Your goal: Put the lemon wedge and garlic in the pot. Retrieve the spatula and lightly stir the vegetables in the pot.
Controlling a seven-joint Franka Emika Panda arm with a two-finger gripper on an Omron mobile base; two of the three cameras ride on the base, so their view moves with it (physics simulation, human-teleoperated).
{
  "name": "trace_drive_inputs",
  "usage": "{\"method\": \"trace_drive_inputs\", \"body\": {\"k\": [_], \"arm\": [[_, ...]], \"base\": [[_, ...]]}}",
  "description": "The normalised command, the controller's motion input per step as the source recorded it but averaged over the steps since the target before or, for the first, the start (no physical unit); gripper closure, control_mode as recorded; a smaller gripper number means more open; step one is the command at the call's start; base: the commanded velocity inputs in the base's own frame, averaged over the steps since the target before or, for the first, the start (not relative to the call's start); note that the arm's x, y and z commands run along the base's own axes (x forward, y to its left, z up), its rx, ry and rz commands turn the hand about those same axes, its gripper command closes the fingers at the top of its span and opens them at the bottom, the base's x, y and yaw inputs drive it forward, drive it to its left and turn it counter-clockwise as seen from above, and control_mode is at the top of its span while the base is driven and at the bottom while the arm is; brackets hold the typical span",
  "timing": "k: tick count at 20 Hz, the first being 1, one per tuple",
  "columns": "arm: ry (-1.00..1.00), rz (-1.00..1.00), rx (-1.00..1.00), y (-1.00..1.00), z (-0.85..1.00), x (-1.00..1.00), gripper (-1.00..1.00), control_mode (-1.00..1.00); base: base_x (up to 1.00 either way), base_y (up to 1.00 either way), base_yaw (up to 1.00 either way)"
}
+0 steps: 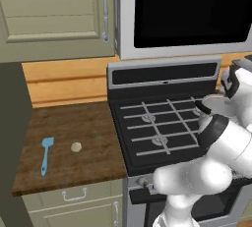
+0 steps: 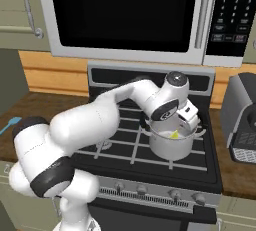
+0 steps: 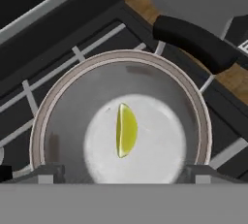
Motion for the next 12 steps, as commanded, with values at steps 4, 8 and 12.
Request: {"method": "trace_drive_inputs", "body": {"k": [4,8,12], "arm": [[-0.01,0.01,0.0,0.85,1.0,-0.63,-1.0,-1.0],[0.17,0.11,0.0,1.0,0.74,-0.37,-1.0,-1.0],[0.23,0.18,0.0,1.0,0.41,-0.27,-1.0,-1.0]], "base": [[0.0,0.0,0.0],[0.0,0.0,0.0],[0.0,0.0,0.0]]}}
